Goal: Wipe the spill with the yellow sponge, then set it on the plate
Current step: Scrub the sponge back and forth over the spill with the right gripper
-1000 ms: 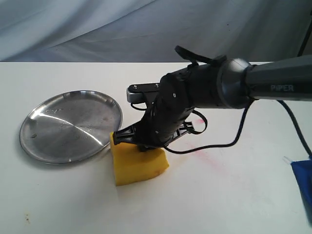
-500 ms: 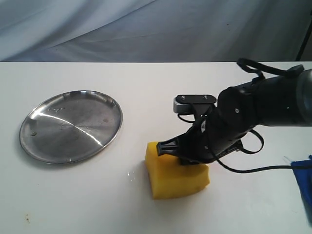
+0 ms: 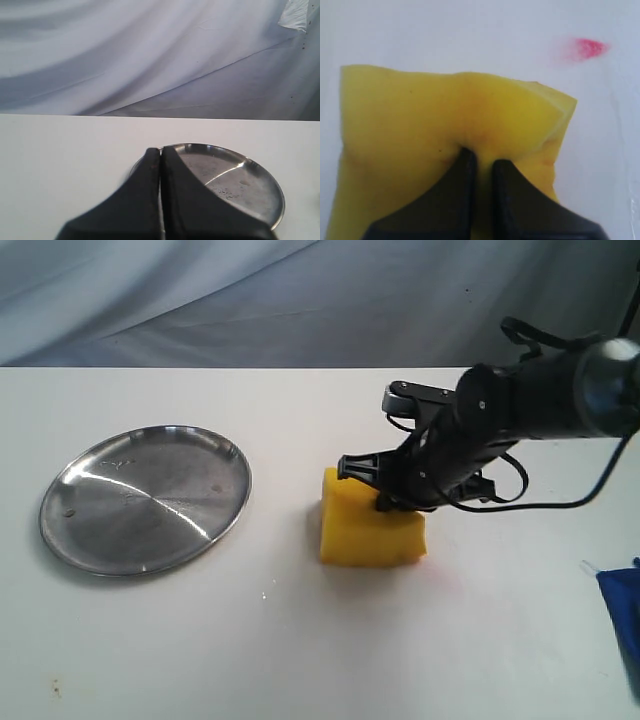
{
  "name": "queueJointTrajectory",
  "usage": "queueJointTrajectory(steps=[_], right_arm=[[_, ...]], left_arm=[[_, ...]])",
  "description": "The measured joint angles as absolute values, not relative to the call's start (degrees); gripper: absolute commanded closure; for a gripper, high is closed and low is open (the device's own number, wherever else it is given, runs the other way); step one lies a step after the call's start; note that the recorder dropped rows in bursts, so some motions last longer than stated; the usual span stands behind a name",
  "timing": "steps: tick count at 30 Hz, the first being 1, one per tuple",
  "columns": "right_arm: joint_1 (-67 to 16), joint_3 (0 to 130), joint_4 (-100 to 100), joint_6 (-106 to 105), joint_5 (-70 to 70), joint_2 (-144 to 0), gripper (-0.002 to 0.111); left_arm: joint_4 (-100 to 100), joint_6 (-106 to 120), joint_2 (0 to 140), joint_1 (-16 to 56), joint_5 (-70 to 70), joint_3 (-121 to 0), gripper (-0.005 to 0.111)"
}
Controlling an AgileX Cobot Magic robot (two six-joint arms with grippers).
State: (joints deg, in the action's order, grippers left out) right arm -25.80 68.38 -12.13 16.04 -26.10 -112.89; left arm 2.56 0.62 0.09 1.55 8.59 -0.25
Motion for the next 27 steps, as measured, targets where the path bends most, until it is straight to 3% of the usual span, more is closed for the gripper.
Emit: queueJointTrajectory(steps=[6, 16, 22, 27], right_arm=[[-30.6, 76.5, -12.0, 15.6, -29.4, -117.3, 0.108], [-40.8, 74.1, -12.0, 11.4, -31.7, -115.6, 0.108], [-40.3, 63.8, -13.4, 11.4, -28.7, -108.4, 0.108], [-35.2, 63.7, -16.6, 11.4, -27.3, -107.1, 0.108]], left_arm=[[2.6, 0.6, 0.1, 1.6, 8.6, -0.3, 0.105], [2.6, 0.6, 0.1, 1.6, 8.6, -0.3, 0.105], [2.6, 0.6, 0.1, 1.6, 8.6, -0.3, 0.105], [2.6, 0.6, 0.1, 1.6, 8.6, -0.3, 0.105]])
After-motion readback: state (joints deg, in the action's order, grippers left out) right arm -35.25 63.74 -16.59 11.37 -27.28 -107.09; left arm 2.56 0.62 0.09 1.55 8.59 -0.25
